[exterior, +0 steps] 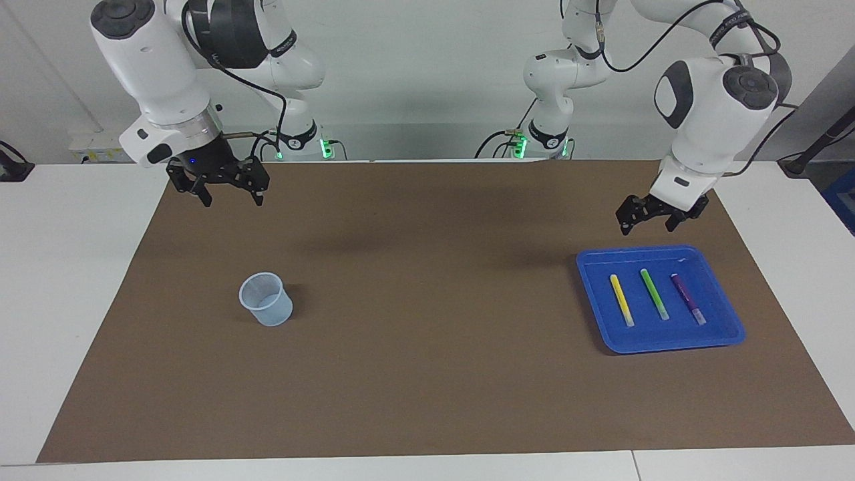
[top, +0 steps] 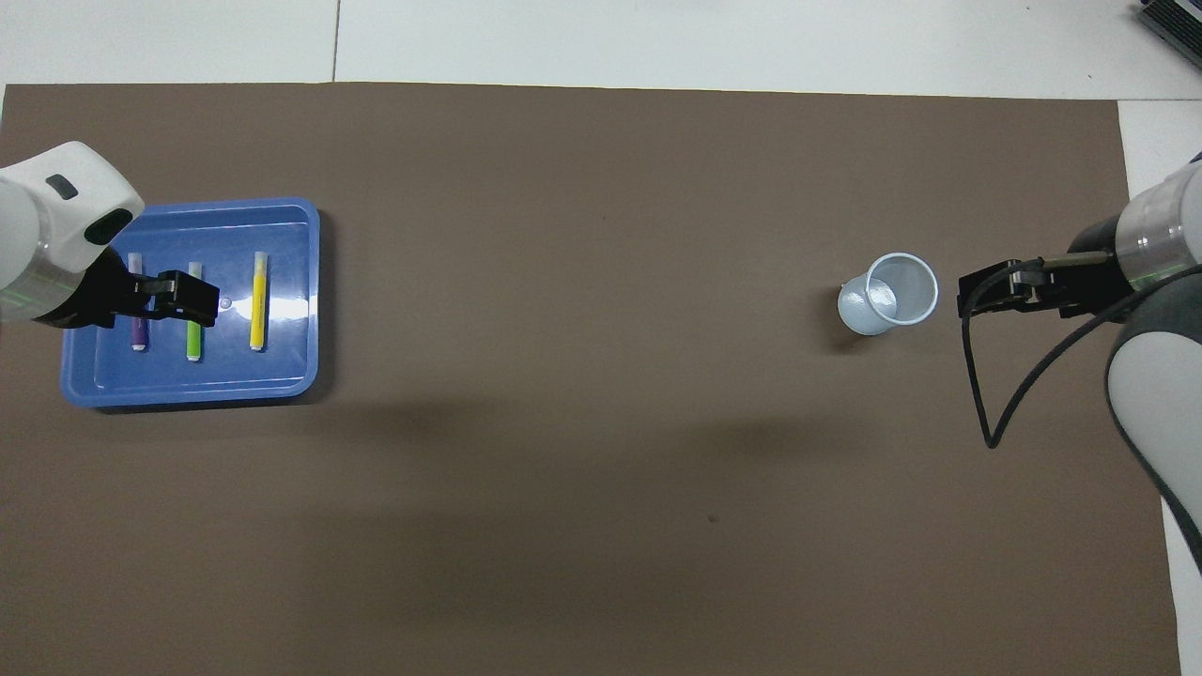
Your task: Right arm passes pens to left for tray arrangement
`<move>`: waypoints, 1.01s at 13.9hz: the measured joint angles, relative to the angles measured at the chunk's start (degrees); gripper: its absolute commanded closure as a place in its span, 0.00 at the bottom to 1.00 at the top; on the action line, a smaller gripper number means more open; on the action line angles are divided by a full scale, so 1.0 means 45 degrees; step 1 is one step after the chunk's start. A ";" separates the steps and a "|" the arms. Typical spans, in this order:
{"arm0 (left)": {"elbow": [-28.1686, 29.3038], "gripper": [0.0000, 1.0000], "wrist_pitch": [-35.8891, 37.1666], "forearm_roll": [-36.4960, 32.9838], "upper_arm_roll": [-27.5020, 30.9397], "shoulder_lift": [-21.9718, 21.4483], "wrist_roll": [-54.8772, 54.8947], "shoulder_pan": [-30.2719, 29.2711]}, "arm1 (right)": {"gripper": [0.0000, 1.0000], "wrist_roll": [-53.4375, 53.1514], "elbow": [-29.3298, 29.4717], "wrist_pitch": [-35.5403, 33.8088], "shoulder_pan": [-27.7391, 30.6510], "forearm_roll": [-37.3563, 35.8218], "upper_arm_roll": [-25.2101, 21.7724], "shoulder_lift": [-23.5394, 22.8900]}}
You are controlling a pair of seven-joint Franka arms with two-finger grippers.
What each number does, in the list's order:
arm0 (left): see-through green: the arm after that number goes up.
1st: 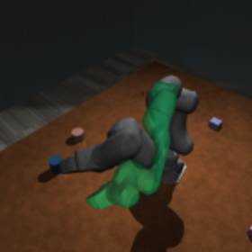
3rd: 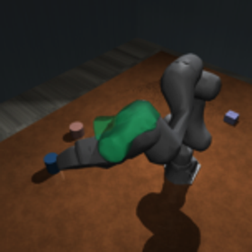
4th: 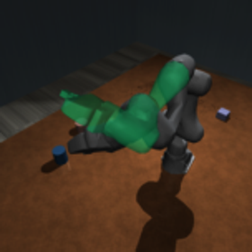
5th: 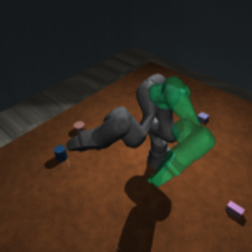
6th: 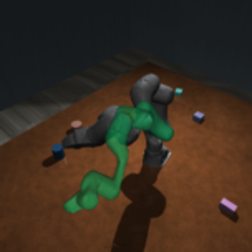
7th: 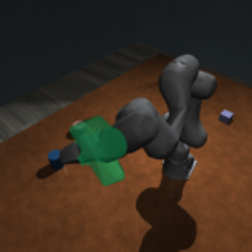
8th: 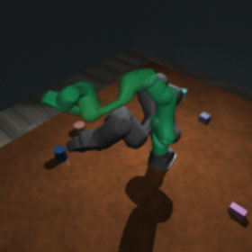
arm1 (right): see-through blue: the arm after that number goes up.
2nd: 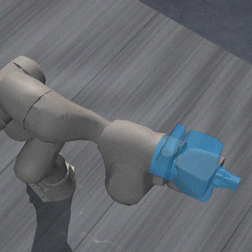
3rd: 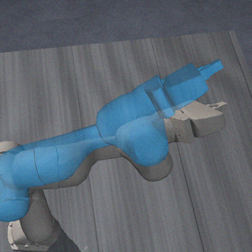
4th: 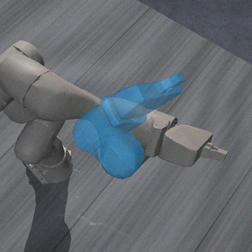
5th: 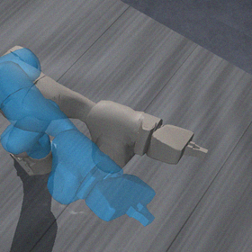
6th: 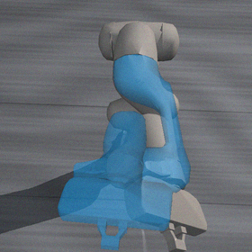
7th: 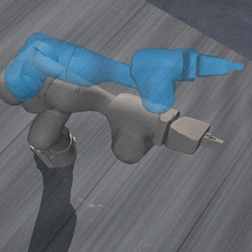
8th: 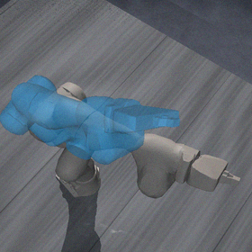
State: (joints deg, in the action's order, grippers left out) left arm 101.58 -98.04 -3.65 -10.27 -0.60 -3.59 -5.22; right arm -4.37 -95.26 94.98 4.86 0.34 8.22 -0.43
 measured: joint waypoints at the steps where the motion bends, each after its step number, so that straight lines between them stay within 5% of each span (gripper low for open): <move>1: 0.0015 0.00 0.0275 0.0000 0.0029 -0.0164 -0.0001 0.0000 | 0.00 0.0000 0.0000 0.0000 0.0000 0.0000 0.0000 0.0001; 14: 0.0051 0.00 0.0544 0.0000 0.0177 -0.0268 -0.0001 -0.0118 | 0.00 0.0000 0.0000 -0.0017 -0.0011 0.0000 0.0015 0.0003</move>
State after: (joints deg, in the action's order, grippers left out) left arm 101.81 -95.59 -3.65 -9.47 -1.80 -3.60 -5.76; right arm -4.37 -95.26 94.91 4.81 0.34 8.29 -0.42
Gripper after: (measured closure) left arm 0.000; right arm 0.000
